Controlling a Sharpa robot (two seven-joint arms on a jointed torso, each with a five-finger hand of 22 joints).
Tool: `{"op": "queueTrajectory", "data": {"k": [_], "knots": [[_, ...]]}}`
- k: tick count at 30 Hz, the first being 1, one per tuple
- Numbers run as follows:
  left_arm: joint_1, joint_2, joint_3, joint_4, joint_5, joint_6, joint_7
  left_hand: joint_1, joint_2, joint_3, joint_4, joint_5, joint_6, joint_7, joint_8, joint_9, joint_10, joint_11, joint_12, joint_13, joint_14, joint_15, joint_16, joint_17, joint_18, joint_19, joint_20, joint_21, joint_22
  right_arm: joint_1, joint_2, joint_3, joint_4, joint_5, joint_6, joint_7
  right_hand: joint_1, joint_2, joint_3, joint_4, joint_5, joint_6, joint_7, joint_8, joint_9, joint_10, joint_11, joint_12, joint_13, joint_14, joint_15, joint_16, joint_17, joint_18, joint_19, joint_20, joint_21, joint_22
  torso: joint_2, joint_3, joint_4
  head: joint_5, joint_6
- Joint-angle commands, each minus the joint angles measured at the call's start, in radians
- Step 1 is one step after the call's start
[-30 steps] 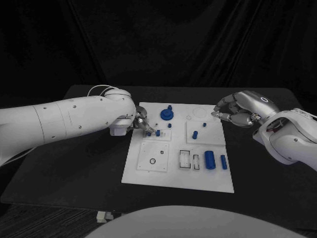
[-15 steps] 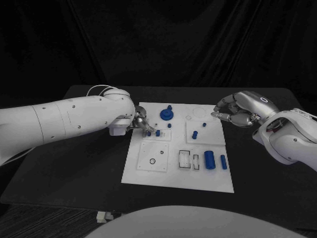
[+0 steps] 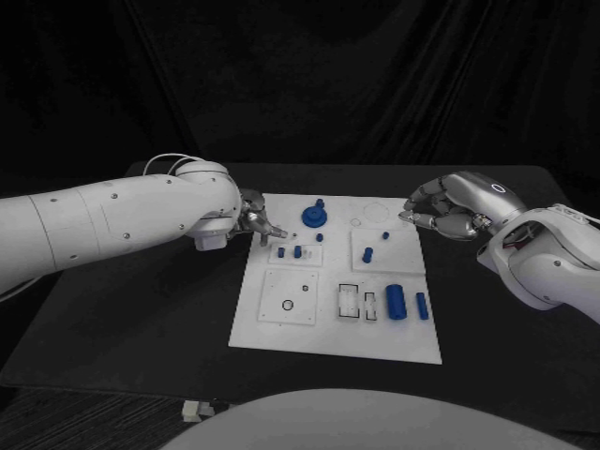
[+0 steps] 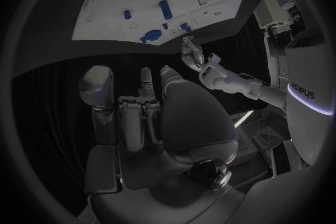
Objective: Assemble the parts on the task board
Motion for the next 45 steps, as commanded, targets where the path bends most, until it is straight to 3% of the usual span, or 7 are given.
{"op": "queueTrajectory", "data": {"k": [1,13,17,21,28,33,45], "knots": [[0.015,-0.009,0.001,0.011,0.002,-0.097,0.050,-0.016,0.002,-0.035,0.003,0.047,-0.003,-0.007,0.033,0.026,0.069,-0.008,0.007,0.230,0.102,-0.009,0.003,0.263,0.016,0.011,-0.005,0.009,0.182,-0.002,0.000,0.001,-0.001,0.001,0.004,-0.016,0.000,0.009,-0.001,-0.005,0.006,0.004,0.004,-0.002,-0.001,0.105,0.010,0.003,0.263,0.098,0.005,-0.007,0.232,0.014,-0.008,-0.002,-0.004,0.104,-0.001,0.0001,0.0002,-0.001,0.000],[0.035,-0.005,0.001,0.005,0.002,-0.095,0.097,-0.036,0.023,-0.074,0.004,0.074,-0.021,-0.010,0.070,0.061,0.067,-0.013,0.004,0.227,0.102,-0.014,0.003,0.263,0.016,0.012,-0.008,0.007,0.181,-0.003,0.002,0.001,-0.004,0.005,0.004,-0.015,0.002,0.010,0.000,-0.006,0.007,0.003,0.005,-0.002,-0.002,0.105,0.010,0.003,0.263,0.098,0.005,-0.007,0.232,0.015,-0.008,-0.002,-0.006,0.103,0.000,0.0002,-0.0003,0.000,0.000],[0.034,-0.006,0.001,0.006,0.002,-0.061,0.096,0.025,0.024,-0.076,-0.003,0.136,-0.053,-0.007,0.065,0.060,0.064,-0.011,0.001,0.225,0.102,-0.012,0.003,0.263,0.017,0.008,-0.008,0.001,0.180,-0.003,0.002,0.001,-0.005,0.005,0.005,-0.015,0.002,0.010,0.000,-0.006,0.007,0.003,0.005,-0.002,-0.002,0.105,0.010,0.003,0.263,0.098,0.005,-0.007,0.232,0.015,-0.008,-0.002,-0.006,0.103,0.000,0.0002,-0.0005,0.002,0.000],[0.031,-0.015,0.001,0.021,0.002,-0.058,0.095,0.056,0.017,-0.079,-0.003,0.147,-0.060,-0.002,0.046,0.037,0.063,-0.007,0.001,0.224,0.102,-0.010,0.003,0.263,0.017,0.008,-0.006,0.000,0.180,-0.003,0.001,0.001,-0.004,0.005,0.005,-0.016,0.002,0.010,0.000,-0.006,0.007,0.003,0.005,-0.002,-0.002,0.105,0.010,0.003,0.263,0.098,0.005,-0.007,0.232,0.015,-0.008,-0.002,-0.006,0.103,0.001,0.0002,-0.0002,0.001,0.000],[0.005,-0.049,0.000,0.071,-0.056,-0.168,0.121,0.084,0.005,-0.094,0.000,0.194,-0.037,-0.002,0.026,-0.003,0.068,-0.007,0.007,0.229,0.102,-0.009,0.003,0.263,0.014,0.015,-0.004,0.013,0.184,-0.004,-0.002,0.001,-0.002,0.005,0.005,-0.017,0.002,0.010,0.000,-0.006,0.007,0.003,0.005,-0.002,-0.002,0.105,0.010,0.003,0.263,0.098,0.005,-0.007,0.232,0.015,-0.008,-0.002,-0.006,0.103,0.002,0.0001,-0.0007,0.001,0.000],[-0.022,-0.086,0.000,0.126,-0.121,-0.294,0.129,0.078,-0.007,-0.113,0.002,0.191,-0.018,-0.006,0.023,-0.017,0.072,-0.011,0.010,0.231,0.102,-0.012,0.003,0.263,0.013,0.022,-0.006,0.022,0.186,-0.004,-0.006,0.001,0.000,0.005,0.004,-0.017,0.002,0.010,0.000,-0.006,0.007,0.003,0.005,-0.002,-0.002,0.105,0.010,0.003,0.263,0.098,0.005,-0.007,0.232,0.015,-0.008,-0.002,-0.006,0.103,0.001,0.0000,0.0004,0.001,0.000],[-0.058,-0.094,0.000,0.146,-0.144,-0.302,0.123,0.078,-0.003,-0.129,0.001,0.173,0.010,-0.012,0.010,-0.044,0.072,-0.016,0.009,0.230,0.102,-0.017,0.003,0.263,0.012,0.026,-0.011,0.024,0.186,-0.006,-0.007,0.001,0.001,0.005,0.004,-0.017,0.002,0.010,0.000,-0.006,0.007,0.003,0.005,-0.002,-0.002,0.105,0.010,0.003,0.263,0.098,0.005,-0.007,0.232,0.015,-0.008,-0.002,-0.006,0.103,0.000,0.0003,0.0004,0.003,0.000]]}}
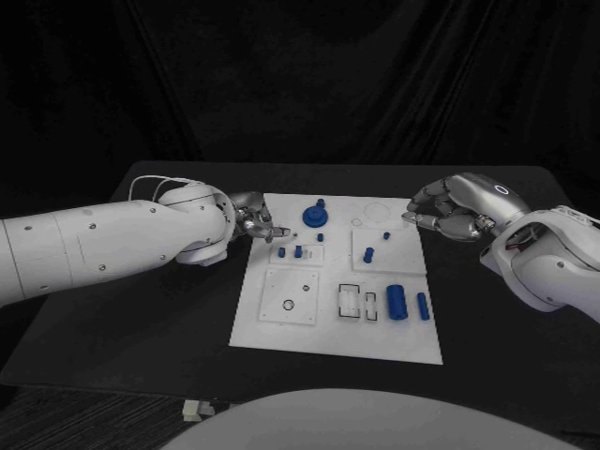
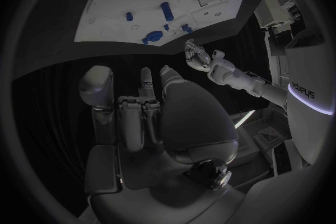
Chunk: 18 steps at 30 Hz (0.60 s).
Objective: Assemble the parts on the task board
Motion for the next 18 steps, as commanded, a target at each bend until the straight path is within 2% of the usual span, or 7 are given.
{"op": "queueTrajectory", "data": {"k": [1,18], "knots": [[-0.005,0.008,0.001,-0.003,-0.026,-0.025,0.018,0.000,-0.009,-0.005,-0.001,-0.004,0.007,-0.001,-0.004,-0.002,0.072,-0.009,0.002,0.230,0.104,-0.008,0.003,0.263,0.012,0.007,0.001,0.005,0.187,-0.003,-0.001,0.001,0.003,-0.002,0.001,-0.016,0.002,0.010,0.000,-0.006,0.003,0.003,0.004,-0.002,-0.002,0.105,0.010,0.003,0.264,0.098,0.005,-0.003,0.232,0.015,-0.008,-0.002,-0.006,0.103,-0.001,0.0003,0.0000,-0.001,0.000],[-0.031,0.029,0.001,-0.016,-0.028,0.069,-0.016,0.003,0.003,-0.006,-0.002,0.003,0.017,-0.003,-0.012,-0.013,0.067,-0.010,-0.004,0.225,0.104,-0.009,0.003,0.263,0.014,0.003,-0.001,-0.004,0.184,-0.005,-0.004,0.001,0.005,-0.002,-0.001,-0.015,0.005,0.010,0.000,-0.008,0.005,0.004,0.005,-0.002,-0.002,0.105,0.010,0.003,0.264,0.097,0.005,-0.004,0.231,0.015,-0.008,-0.002,-0.009,0.102,0.000,0.0002,-0.0005,-0.006,0.000]]}}
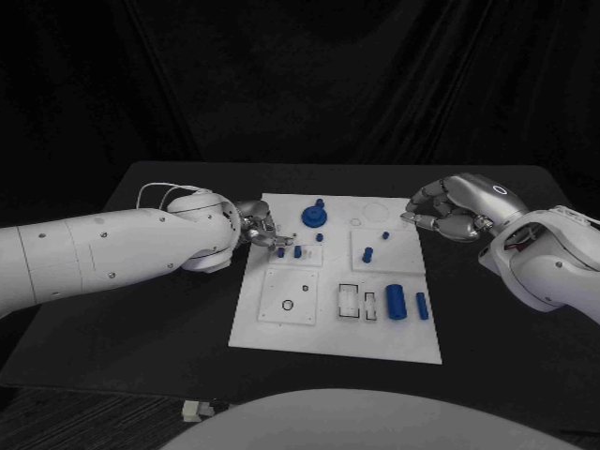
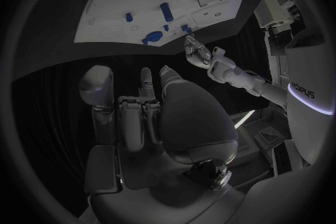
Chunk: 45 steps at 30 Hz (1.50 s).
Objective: Assemble the parts on the task board
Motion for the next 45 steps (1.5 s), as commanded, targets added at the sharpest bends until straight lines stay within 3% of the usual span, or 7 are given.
{"op": "queueTrajectory", "data": {"k": [1,17,27,29,31,45], "knots": [[-0.005,0.003,0.001,-0.001,-0.005,0.042,-0.008,0.004,0.004,-0.006,-0.002,0.005,0.006,0.001,-0.009,-0.004,0.071,-0.007,-0.004,0.225,0.104,-0.009,0.003,0.263,0.014,0.004,-0.001,-0.003,0.184,-0.003,-0.003,0.001,0.003,-0.002,-0.001,-0.014,0.001,0.005,0.000,-0.008,0.005,0.004,0.005,-0.002,-0.002,0.105,0.010,0.003,0.263,0.097,0.005,-0.004,0.231,0.015,-0.007,-0.002,-0.003,0.103,0.000,0.0003,-0.0006,-0.001,0.000],[-0.013,0.017,0.001,-0.011,-0.005,0.050,0.014,0.033,0.009,0.000,-0.007,0.034,0.014,-0.002,-0.015,-0.013,0.069,-0.009,-0.006,0.223,0.104,-0.011,0.003,0.263,0.014,0.002,-0.002,-0.007,0.184,-0.004,0.003,0.001,0.001,0.001,-0.001,-0.013,0.001,0.006,0.000,-0.008,0.006,0.004,0.005,-0.002,-0.002,0.105,0.010,0.003,0.263,0.098,0.005,-0.003,0.232,0.015,-0.007,-0.002,-0.004,0.102,0.000,0.0001,0.0000,-0.001,0.000],[-0.016,0.026,0.001,-0.024,-0.005,0.071,0.012,0.064,0.009,0.010,-0.007,0.093,0.010,-0.002,-0.024,-0.022,0.067,-0.009,-0.008,0.222,0.104,-0.011,0.003,0.263,0.015,0.000,-0.003,-0.013,0.183,-0.005,0.002,0.001,0.001,0.003,0.000,-0.014,0.001,0.006,0.000,-0.008,0.006,0.004,0.005,-0.002,-0.002,0.105,0.010,0.003,0.263,0.098,0.005,-0.003,0.232,0.015,-0.007,-0.002,-0.004,0.102,0.000,0.0002,-0.0005,-0.003,0.000],[-0.017,0.027,0.001,-0.027,-0.005,0.076,0.010,0.082,0.007,0.019,-0.009,0.127,0.009,-0.002,-0.027,-0.024,0.066,-0.010,-0.009,0.221,0.104,-0.011,0.003,0.263,0.015,-0.001,-0.003,-0.014,0.183,-0.005,0.002,0.001,0.001,0.007,0.000,-0.013,0.001,0.006,0.000,-0.008,0.006,0.004,0.005,-0.002,-0.002,0.105,0.010,0.003,0.263,0.098,0.005,-0.003,0.232,0.015,-0.007,-0.002,-0.004,0.102,-0.001,0.0003,-0.0005,-0.003,0.000],[-0.018,0.029,0.001,-0.028,-0.005,0.080,0.006,0.089,0.006,0.022,-0.009,0.140,0.008,-0.002,-0.027,-0.024,0.066,-0.010,-0.009,0.221,0.104,-0.011,0.003,0.263,0.015,-0.001,-0.003,-0.014,0.183,-0.005,0.002,0.001,0.001,0.014,0.000,-0.012,0.002,0.006,0.000,-0.008,0.008,0.004,0.005,-0.002,-0.002,0.105,0.010,0.003,0.263,0.098,0.005,-0.004,0.231,0.015,-0.007,-0.002,-0.005,0.102,-0.001,0.0004,-0.0002,-0.003,0.000],[-0.021,0.036,0.001,-0.038,-0.005,0.087,0.000,0.106,0.009,0.038,-0.009,0.159,0.003,-0.001,-0.030,-0.026,0.064,-0.010,-0.011,0.219,0.104,-0.011,0.003,0.263,0.015,-0.002,-0.003,-0.017,0.182,-0.007,0.003,0.001,-0.002,0.026,0.002,-0.010,0.012,0.007,0.004,-0.014,0.026,0.005,0.005,-0.002,-0.002,0.105,0.011,0.003,0.263,0.098,0.006,-0.004,0.231,0.015,-0.007,-0.002,-0.012,0.101,0.000,0.0001,-0.0001,0.000,0.000]]}}
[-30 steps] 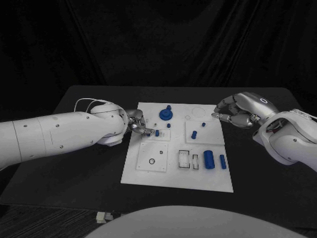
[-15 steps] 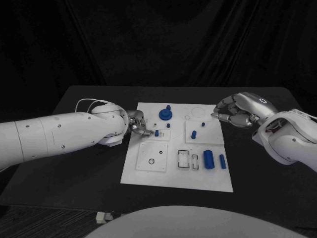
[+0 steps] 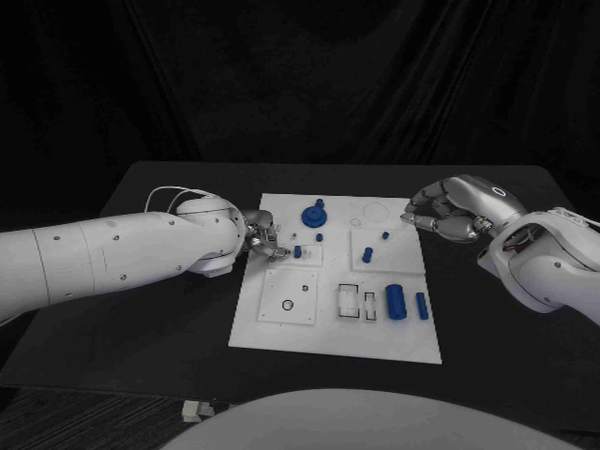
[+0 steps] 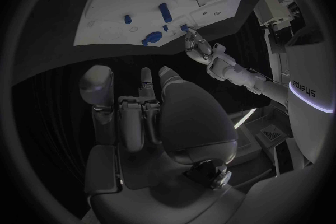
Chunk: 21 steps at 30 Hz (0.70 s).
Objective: Assemble the parts on the task board
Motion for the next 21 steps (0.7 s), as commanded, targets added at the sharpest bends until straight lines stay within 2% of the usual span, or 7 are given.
{"op": "queueTrajectory", "data": {"k": [1,6,11,16,21], "knots": [[-0.003,0.005,0.000,-0.004,-0.001,0.010,0.007,0.012,0.001,0.013,0.001,0.012,-0.004,-0.001,-0.005,-0.002,0.060,-0.006,-0.003,0.219,0.104,-0.004,0.003,0.263,0.016,-0.003,-0.003,-0.006,0.182,-0.002,0.000,0.001,0.000,0.005,0.002,-0.010,0.007,0.002,0.001,-0.006,0.009,0.005,0.005,-0.002,-0.001,0.105,0.004,0.003,0.264,0.097,0.006,-0.004,0.231,0.015,-0.007,-0.002,-0.001,0.101,0.000,-0.0001,0.0002,0.000,0.000],[-0.003,0.007,0.000,-0.008,-0.001,0.003,0.016,0.033,0.007,0.052,0.002,0.024,-0.009,-0.001,-0.006,-0.001,0.060,-0.006,-0.003,0.220,0.104,-0.003,0.003,0.263,0.016,-0.003,-0.003,-0.006,0.183,-0.002,0.000,0.001,0.000,0.005,0.003,-0.010,0.009,0.003,0.003,-0.006,0.014,0.005,0.005,-0.002,-0.001,0.105,0.004,0.003,0.264,0.097,0.006,-0.004,0.230,0.015,-0.007,-0.002,-0.002,0.100,0.000,0.0001,0.0000,-0.001,0.000],[-0.003,0.009,0.000,-0.009,-0.001,-0.003,0.027,0.047,-0.008,0.124,0.004,0.043,-0.011,-0.001,-0.002,0.003,0.061,-0.006,-0.001,0.221,0.104,-0.004,0.003,0.263,0.015,-0.002,-0.004,-0.005,0.183,-0.002,-0.001,0.001,-0.001,0.005,0.004,-0.010,0.010,0.004,0.003,-0.007,0.017,0.005,0.005,-0.002,-0.001,0.105,0.004,0.003,0.264,0.097,0.006,-0.005,0.230,0.016,-0.007,-0.002,-0.004,0.100,0.000,-0.0001,-0.0003,0.001,0.000],[-0.003,0.010,0.000,-0.010,-0.001,-0.004,0.034,0.043,-0.019,0.162,0.004,0.053,-0.010,0.000,0.001,0.007,0.061,-0.006,-0.002,0.221,0.104,-0.004,0.003,0.263,0.015,-0.002,-0.003,-0.005,0.183,-0.002,-0.001,0.001,0.000,0.005,0.005,-0.011,0.012,0.005,0.005,-0.007,0.022,0.006,0.005,-0.002,-0.001,0.105,0.004,0.003,0.264,0.097,0.006,-0.005,0.229,0.016,-0.007,-0.001,-0.006,0.100,0.000,0.0001,-0.0003,0.000,0.000],[-0.004,0.010,0.000,-0.011,-0.001,-0.006,0.050,0.043,-0.039,0.223,-0.002,0.078,-0.009,-0.001,0.008,0.014,0.062,-0.007,0.000,0.222,0.104,-0.004,0.003,0.263,0.015,-0.002,-0.004,-0.004,0.183,-0.002,-0.003,0.001,0.000,0.005,0.006,-0.013,0.016,0.006,0.007,-0.010,0.030,0.006,0.004,-0.002,-0.002,0.105,0.003,0.003,0.264,0.096,0.006,-0.007,0.226,0.017,-0.009,-0.002,-0.016,0.098,0.000,0.0002,0.0003,-0.002,0.000]]}}
